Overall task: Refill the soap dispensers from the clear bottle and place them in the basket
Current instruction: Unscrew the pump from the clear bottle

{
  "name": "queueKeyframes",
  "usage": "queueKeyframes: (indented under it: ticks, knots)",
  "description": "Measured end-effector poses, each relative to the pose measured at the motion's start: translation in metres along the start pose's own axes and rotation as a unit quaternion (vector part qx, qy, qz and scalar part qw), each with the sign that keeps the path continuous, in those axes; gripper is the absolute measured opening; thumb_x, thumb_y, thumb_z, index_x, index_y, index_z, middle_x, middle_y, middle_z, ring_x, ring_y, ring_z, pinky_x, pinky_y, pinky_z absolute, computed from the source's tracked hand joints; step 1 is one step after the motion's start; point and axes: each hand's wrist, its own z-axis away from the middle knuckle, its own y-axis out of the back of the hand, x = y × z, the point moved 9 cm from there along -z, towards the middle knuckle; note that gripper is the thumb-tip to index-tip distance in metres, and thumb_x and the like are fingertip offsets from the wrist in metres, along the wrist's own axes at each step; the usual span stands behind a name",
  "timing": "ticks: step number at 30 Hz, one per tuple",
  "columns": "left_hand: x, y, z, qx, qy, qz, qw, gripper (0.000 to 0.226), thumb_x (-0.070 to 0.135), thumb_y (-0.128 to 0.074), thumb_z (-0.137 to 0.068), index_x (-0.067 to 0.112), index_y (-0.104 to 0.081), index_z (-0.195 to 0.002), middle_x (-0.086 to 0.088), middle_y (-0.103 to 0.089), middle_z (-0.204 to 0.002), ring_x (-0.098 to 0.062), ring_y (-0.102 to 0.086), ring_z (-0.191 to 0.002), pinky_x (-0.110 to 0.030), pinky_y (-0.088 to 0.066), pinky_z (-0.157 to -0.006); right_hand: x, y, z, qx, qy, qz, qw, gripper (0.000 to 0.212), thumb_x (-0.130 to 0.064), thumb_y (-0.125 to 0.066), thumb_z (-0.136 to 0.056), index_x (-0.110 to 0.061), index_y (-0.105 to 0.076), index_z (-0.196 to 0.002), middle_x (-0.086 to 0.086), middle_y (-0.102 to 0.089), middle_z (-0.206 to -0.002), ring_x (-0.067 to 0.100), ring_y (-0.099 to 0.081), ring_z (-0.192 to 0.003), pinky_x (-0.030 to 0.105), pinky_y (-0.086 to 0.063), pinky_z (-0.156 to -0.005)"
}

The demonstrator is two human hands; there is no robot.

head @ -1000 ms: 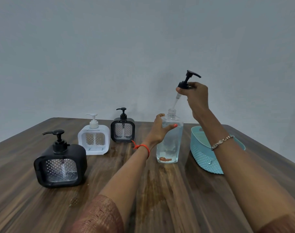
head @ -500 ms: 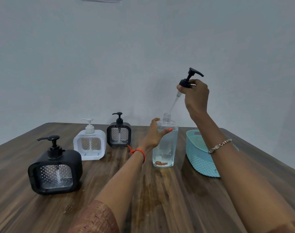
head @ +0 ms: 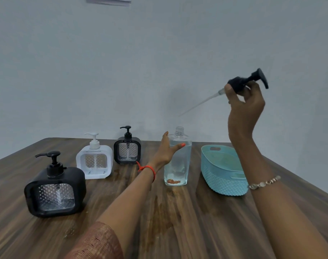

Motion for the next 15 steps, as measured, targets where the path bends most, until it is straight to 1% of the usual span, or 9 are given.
queueKeyframes:
  ticks: [3, 5, 6, 7, 9, 10, 12, 13, 15]
  knots:
    - [0.004, -0.001, 0.006, -0.006, -0.015, -0.005, 1.000, 0.083, 0.030, -0.056, -0.090, 0.011, 0.000, -0.148, -0.002, -0.017, -0.155, -0.021, -0.022, -0.141, -0.036, -0.022, -0.114, 0.009, 0.005, 0.028, -0.088, 0.047, 0.067, 0.993, 0.026, -0.013, -0.071, -0.079, -0.018, -0.058, -0.101, -0.003, -0.066, -0.111, 0.009, -0.062, -0.104, 0.024, -0.050, -0.076]
    - [0.004, 0.000, 0.010, -0.009, -0.024, -0.001, 1.000, 0.069, 0.024, -0.055, -0.092, 0.011, -0.014, -0.146, 0.004, -0.031, -0.145, -0.016, -0.032, -0.134, -0.033, -0.027, -0.111, 0.026, 0.008, 0.053, -0.160, 0.072, 0.127, 0.976, 0.031, -0.008, -0.071, -0.078, -0.012, -0.058, -0.106, -0.009, -0.063, -0.115, -0.002, -0.060, -0.102, 0.016, -0.048, -0.084]
    - [0.003, 0.001, 0.013, -0.013, -0.026, -0.001, 1.000, 0.061, 0.023, -0.055, -0.092, 0.013, -0.023, -0.142, 0.001, -0.038, -0.143, -0.017, -0.037, -0.132, -0.034, -0.031, -0.111, 0.039, 0.010, 0.067, -0.201, 0.069, 0.145, 0.966, 0.036, -0.003, -0.071, -0.077, -0.013, -0.059, -0.110, -0.009, -0.063, -0.114, -0.007, -0.059, -0.100, 0.012, -0.047, -0.086]
    - [-0.001, 0.002, 0.014, -0.015, -0.022, -0.001, 1.000, 0.056, 0.022, -0.056, -0.091, 0.014, -0.028, -0.139, -0.002, -0.043, -0.141, -0.020, -0.042, -0.130, -0.039, -0.034, -0.111, 0.054, 0.012, 0.081, -0.248, 0.062, 0.163, 0.953, 0.045, 0.002, -0.069, -0.077, -0.016, -0.058, -0.116, -0.008, -0.063, -0.113, -0.005, -0.060, -0.098, 0.011, -0.046, -0.088]
    - [-0.012, 0.003, 0.018, -0.023, -0.002, 0.007, 1.000, 0.053, 0.023, -0.059, -0.090, 0.013, -0.034, -0.135, -0.004, -0.050, -0.135, -0.023, -0.049, -0.125, -0.041, -0.042, -0.105, 0.079, 0.015, 0.107, -0.335, 0.092, 0.233, 0.909, 0.065, 0.011, -0.068, -0.072, -0.030, -0.055, -0.121, -0.010, -0.063, -0.111, 0.009, -0.062, -0.100, 0.021, -0.047, -0.090]
    - [-0.015, 0.005, 0.020, -0.022, 0.004, 0.008, 1.000, 0.052, 0.022, -0.059, -0.090, 0.011, -0.034, -0.135, -0.002, -0.051, -0.131, -0.022, -0.050, -0.122, -0.033, -0.046, -0.101, 0.087, 0.015, 0.120, -0.373, 0.133, 0.276, 0.876, 0.071, 0.012, -0.069, -0.068, -0.032, -0.054, -0.121, -0.009, -0.064, -0.113, 0.015, -0.061, -0.104, 0.028, -0.048, -0.090]
    - [-0.019, 0.008, 0.028, -0.015, 0.018, 0.000, 1.000, 0.058, 0.020, -0.056, -0.092, 0.005, -0.027, -0.140, -0.001, -0.048, -0.127, -0.020, -0.049, -0.120, -0.017, -0.045, -0.091, 0.096, 0.013, 0.142, -0.435, 0.211, 0.329, 0.812, 0.072, 0.013, -0.076, -0.057, -0.026, -0.058, -0.115, -0.002, -0.065, -0.121, 0.020, -0.060, -0.111, 0.039, -0.052, -0.091]
    - [-0.023, 0.010, 0.030, -0.009, 0.029, -0.014, 0.999, 0.067, 0.023, -0.055, -0.092, 0.004, -0.018, -0.145, -0.004, -0.043, -0.134, -0.021, -0.045, -0.124, -0.019, -0.041, -0.092, 0.097, 0.012, 0.151, -0.454, 0.239, 0.349, 0.784, 0.068, 0.012, -0.079, -0.052, -0.022, -0.063, -0.109, 0.001, -0.064, -0.122, 0.021, -0.061, -0.112, 0.040, -0.051, -0.091]
    - [-0.032, 0.014, 0.033, -0.003, 0.048, -0.048, 0.998, 0.080, 0.032, -0.055, -0.091, 0.005, -0.006, -0.148, -0.010, -0.031, -0.148, -0.025, -0.036, -0.134, -0.031, -0.034, -0.104, 0.098, 0.012, 0.162, -0.477, 0.268, 0.382, 0.745, 0.060, 0.005, -0.085, -0.048, -0.021, -0.069, -0.100, 0.003, -0.066, -0.120, 0.022, -0.064, -0.109, 0.036, -0.051, -0.086]
